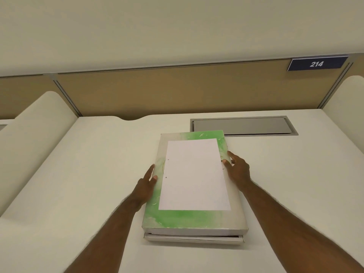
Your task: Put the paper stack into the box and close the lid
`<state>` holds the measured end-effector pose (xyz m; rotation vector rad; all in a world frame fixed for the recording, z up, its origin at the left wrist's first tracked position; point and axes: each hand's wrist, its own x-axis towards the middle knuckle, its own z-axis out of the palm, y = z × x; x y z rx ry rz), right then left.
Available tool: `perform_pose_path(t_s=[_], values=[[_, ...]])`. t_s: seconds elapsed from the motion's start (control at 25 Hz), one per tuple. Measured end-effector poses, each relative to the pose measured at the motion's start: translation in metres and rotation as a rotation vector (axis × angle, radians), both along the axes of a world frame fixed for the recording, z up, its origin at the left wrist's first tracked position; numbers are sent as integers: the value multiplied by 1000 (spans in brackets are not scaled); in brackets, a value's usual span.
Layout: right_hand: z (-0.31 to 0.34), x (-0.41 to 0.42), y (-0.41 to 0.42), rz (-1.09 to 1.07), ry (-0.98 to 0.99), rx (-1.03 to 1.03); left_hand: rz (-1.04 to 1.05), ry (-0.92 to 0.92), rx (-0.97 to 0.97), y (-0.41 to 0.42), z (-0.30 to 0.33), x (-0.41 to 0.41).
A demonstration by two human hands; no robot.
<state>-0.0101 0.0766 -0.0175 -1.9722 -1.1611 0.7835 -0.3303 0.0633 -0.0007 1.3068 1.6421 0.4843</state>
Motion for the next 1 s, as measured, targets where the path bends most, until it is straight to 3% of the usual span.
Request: perform_pose_path(t_s=[0.2,0.44,0.68,1.0], values=[[-5,-12,-19,55,-158,-4,-177,194,11,-12,3,-3],[-13,-21,-36,207,-341,-136,-223,330,7,-19,-19,-1],[-18,-24,-41,452,-746,-131,-363,694,209,-16,-38,4],[-15,-21,-31,537,-756,-209,-492,763,206,2,-30,10]])
